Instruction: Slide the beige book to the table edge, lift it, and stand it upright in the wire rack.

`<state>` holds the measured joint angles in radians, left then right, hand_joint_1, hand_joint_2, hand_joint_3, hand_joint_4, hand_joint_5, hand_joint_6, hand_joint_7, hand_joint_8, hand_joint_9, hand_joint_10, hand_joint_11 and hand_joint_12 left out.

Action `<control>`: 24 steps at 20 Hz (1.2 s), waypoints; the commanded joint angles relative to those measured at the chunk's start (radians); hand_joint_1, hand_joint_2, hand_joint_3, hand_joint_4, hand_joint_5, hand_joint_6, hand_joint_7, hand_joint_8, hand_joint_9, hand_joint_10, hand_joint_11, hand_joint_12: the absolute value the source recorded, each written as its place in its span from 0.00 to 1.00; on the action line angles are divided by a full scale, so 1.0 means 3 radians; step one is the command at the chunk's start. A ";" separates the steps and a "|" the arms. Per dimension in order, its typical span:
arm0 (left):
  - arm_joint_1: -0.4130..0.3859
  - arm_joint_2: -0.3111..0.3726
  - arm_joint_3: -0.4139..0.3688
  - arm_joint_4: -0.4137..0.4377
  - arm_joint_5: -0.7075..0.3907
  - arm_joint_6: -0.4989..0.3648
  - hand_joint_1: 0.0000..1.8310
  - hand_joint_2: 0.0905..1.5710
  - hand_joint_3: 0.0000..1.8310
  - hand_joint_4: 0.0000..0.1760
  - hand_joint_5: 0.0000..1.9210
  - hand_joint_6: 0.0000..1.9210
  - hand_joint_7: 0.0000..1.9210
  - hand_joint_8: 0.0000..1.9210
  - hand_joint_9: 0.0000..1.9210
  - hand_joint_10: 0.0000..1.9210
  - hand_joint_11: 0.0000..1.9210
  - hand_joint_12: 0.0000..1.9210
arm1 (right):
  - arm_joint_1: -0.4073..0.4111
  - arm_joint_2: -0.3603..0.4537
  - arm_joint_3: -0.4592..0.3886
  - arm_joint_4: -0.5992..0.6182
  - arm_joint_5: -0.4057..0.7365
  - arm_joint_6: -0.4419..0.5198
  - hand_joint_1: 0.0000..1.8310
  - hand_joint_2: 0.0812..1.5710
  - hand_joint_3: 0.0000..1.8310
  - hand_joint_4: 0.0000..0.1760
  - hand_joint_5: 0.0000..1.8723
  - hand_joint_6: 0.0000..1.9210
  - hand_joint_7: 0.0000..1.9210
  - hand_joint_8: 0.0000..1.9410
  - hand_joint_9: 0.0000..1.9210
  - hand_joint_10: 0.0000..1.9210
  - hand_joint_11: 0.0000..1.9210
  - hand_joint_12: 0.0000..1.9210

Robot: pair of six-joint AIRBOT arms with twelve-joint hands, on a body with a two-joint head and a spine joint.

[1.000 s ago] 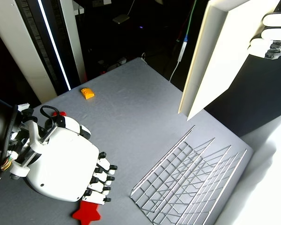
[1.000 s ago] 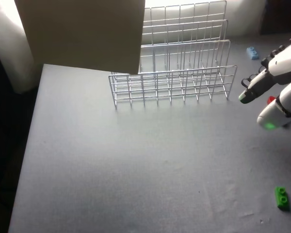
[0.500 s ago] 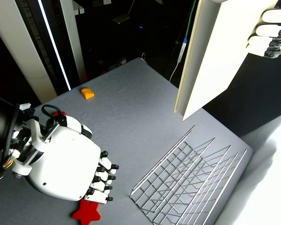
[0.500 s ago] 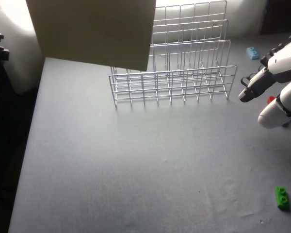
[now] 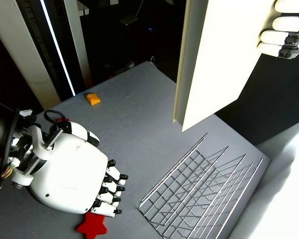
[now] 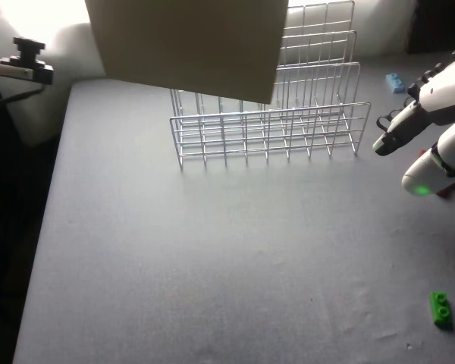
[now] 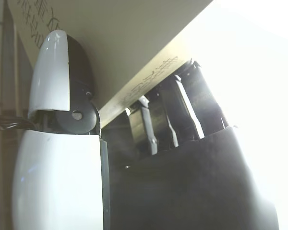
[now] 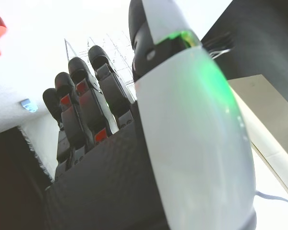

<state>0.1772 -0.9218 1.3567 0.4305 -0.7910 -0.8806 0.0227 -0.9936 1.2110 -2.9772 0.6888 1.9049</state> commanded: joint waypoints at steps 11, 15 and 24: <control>0.0235 -0.0486 0.0378 -0.0873 -0.0369 0.0176 0.81 0.76 0.00 0.00 0.38 0.65 0.29 0.72 0.37 0.70 0.36 0.84 | 0.0094 0.0021 0.0000 -0.0116 -0.0196 -0.0041 0.10 0.76 0.00 0.00 0.15 0.00 0.16 0.00 0.16 0.00 0.00 0.42; 0.0299 -0.0654 0.0501 -0.1188 -0.0366 0.0320 0.81 0.76 0.00 0.00 0.38 0.64 0.30 0.71 0.40 0.67 0.36 0.86 | 0.0093 0.0023 0.0001 -0.0116 -0.0190 -0.0072 0.10 0.75 0.00 0.00 0.15 0.00 0.16 0.00 0.16 0.00 0.00 0.42; 0.0442 -0.1014 0.0733 -0.1785 -0.0438 0.0870 0.80 0.77 0.00 0.00 0.36 0.69 0.25 0.75 0.35 0.72 0.38 0.82 | 0.0132 0.0040 0.0001 -0.0116 -0.0141 -0.0104 0.11 0.75 0.00 0.00 0.15 0.00 0.16 0.00 0.16 0.00 0.00 0.43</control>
<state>0.3191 -1.2324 1.5753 -0.0738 -0.7811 -0.6022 0.0479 -0.9867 1.2110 -2.9772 0.7090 1.8759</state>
